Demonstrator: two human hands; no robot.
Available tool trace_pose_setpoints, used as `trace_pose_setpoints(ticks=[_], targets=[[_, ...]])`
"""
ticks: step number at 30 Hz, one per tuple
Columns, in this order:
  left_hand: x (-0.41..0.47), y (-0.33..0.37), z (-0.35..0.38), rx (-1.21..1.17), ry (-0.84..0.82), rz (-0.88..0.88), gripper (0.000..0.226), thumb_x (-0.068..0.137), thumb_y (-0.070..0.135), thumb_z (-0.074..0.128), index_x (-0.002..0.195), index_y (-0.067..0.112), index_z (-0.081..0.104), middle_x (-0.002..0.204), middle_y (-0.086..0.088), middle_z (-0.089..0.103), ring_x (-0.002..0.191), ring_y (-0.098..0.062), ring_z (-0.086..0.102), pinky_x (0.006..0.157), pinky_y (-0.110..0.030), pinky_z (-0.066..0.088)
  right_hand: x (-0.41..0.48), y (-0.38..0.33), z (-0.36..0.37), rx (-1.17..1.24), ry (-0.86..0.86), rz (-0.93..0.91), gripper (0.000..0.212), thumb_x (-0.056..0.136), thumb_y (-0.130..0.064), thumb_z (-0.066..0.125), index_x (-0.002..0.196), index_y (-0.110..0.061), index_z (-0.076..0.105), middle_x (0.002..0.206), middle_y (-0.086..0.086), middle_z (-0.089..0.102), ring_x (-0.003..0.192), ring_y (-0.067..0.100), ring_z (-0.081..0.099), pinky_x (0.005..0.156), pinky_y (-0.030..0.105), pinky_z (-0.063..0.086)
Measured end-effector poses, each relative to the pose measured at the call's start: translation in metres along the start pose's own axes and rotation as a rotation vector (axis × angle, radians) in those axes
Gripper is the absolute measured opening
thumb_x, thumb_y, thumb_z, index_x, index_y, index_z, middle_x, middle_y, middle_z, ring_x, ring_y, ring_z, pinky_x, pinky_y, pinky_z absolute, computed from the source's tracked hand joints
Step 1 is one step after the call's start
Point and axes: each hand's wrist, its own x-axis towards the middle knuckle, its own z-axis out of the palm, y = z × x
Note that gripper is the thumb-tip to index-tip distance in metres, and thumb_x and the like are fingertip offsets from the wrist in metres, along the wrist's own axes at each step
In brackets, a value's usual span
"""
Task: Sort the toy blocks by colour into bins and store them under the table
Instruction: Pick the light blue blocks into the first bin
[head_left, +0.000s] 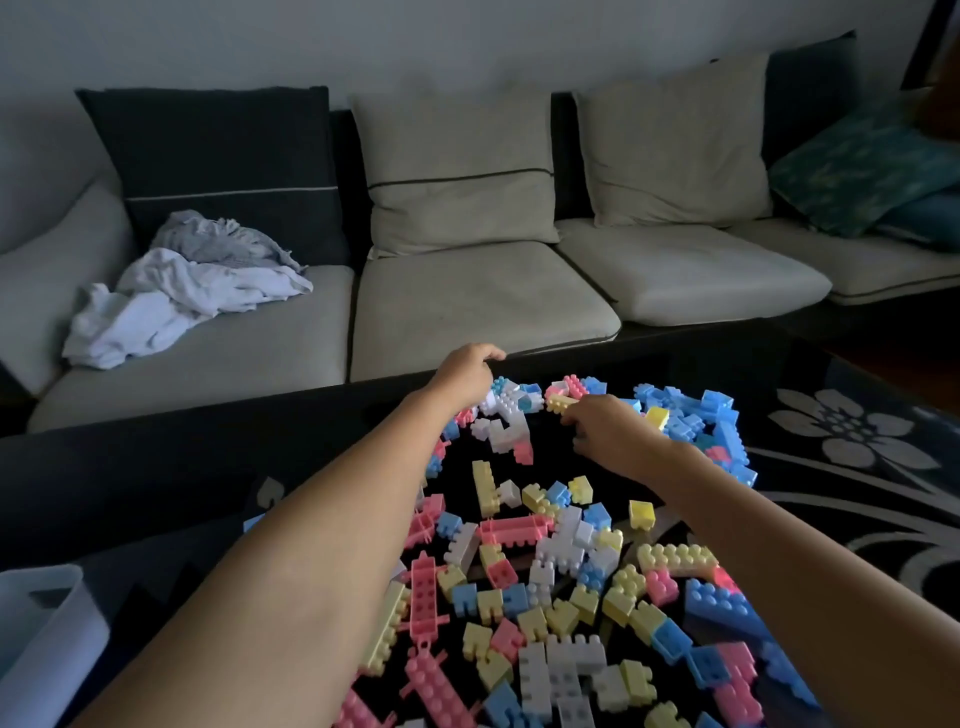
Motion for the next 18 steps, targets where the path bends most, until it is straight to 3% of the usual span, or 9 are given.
trace_pose_setpoints(ticks=[3, 5, 10, 14, 16, 18], targets=[[0.008, -0.003, 0.015, 0.109, -0.091, -0.014, 0.048, 0.097, 0.005, 0.03, 0.142, 0.017, 0.04, 0.153, -0.007, 0.03, 0.135, -0.025, 0.037, 0.106, -0.03, 0.032, -0.001, 0.004, -0.002, 0.059, -0.027, 0.023, 0.024, 0.089, -0.013, 0.061, 0.112, -0.013, 0.067, 0.112, 0.004, 0.062, 0.098, 0.016, 0.06, 0.081, 0.021, 0.048], [0.008, -0.005, 0.025, 0.132, -0.149, -0.045, 0.048, 0.099, 0.015, 0.027, 0.147, 0.021, 0.032, 0.156, -0.003, 0.023, 0.14, -0.02, 0.028, 0.113, -0.031, 0.024, -0.001, 0.005, -0.003, 0.083, -0.047, 0.035, 0.02, 0.087, -0.014, 0.063, 0.106, -0.013, 0.069, 0.109, 0.003, 0.062, 0.096, 0.016, 0.06, 0.079, 0.021, 0.048], [0.005, -0.01, 0.04, 0.302, -0.116, -0.059, 0.045, 0.098, 0.025, 0.025, 0.141, 0.031, 0.038, 0.147, -0.001, 0.039, 0.131, -0.023, 0.04, 0.104, -0.037, 0.032, 0.004, -0.01, 0.004, 0.095, 0.04, -0.017, 0.018, 0.089, -0.007, 0.058, 0.106, -0.01, 0.061, 0.102, 0.007, 0.062, 0.088, 0.019, 0.059, 0.08, 0.031, 0.053], [-0.004, -0.009, 0.039, 0.224, -0.049, -0.079, 0.035, 0.094, 0.019, 0.036, 0.121, 0.024, 0.056, 0.126, 0.0, 0.053, 0.115, -0.021, 0.049, 0.092, -0.034, 0.037, 0.017, -0.021, 0.011, 0.111, 0.069, 0.013, 0.028, 0.089, -0.012, 0.061, 0.117, -0.011, 0.055, 0.111, 0.009, 0.061, 0.096, 0.021, 0.06, 0.085, 0.032, 0.052], [-0.011, -0.008, 0.036, 0.187, -0.049, -0.077, 0.027, 0.093, 0.019, 0.039, 0.112, 0.023, 0.058, 0.12, 0.0, 0.054, 0.109, -0.021, 0.052, 0.089, -0.034, 0.042, 0.022, -0.022, 0.014, 0.148, 0.09, 0.038, 0.032, 0.089, -0.015, 0.061, 0.12, -0.014, 0.052, 0.112, 0.008, 0.061, 0.094, 0.019, 0.06, 0.081, 0.031, 0.053], [-0.017, -0.008, 0.032, 0.207, -0.062, -0.083, 0.016, 0.094, 0.021, 0.043, 0.103, 0.021, 0.056, 0.115, -0.002, 0.054, 0.098, -0.021, 0.054, 0.076, -0.032, 0.043, 0.023, -0.023, 0.017, 0.164, 0.098, 0.055, 0.033, 0.091, -0.017, 0.059, 0.123, -0.016, 0.05, 0.11, 0.008, 0.061, 0.088, 0.017, 0.059, 0.075, 0.028, 0.052]])
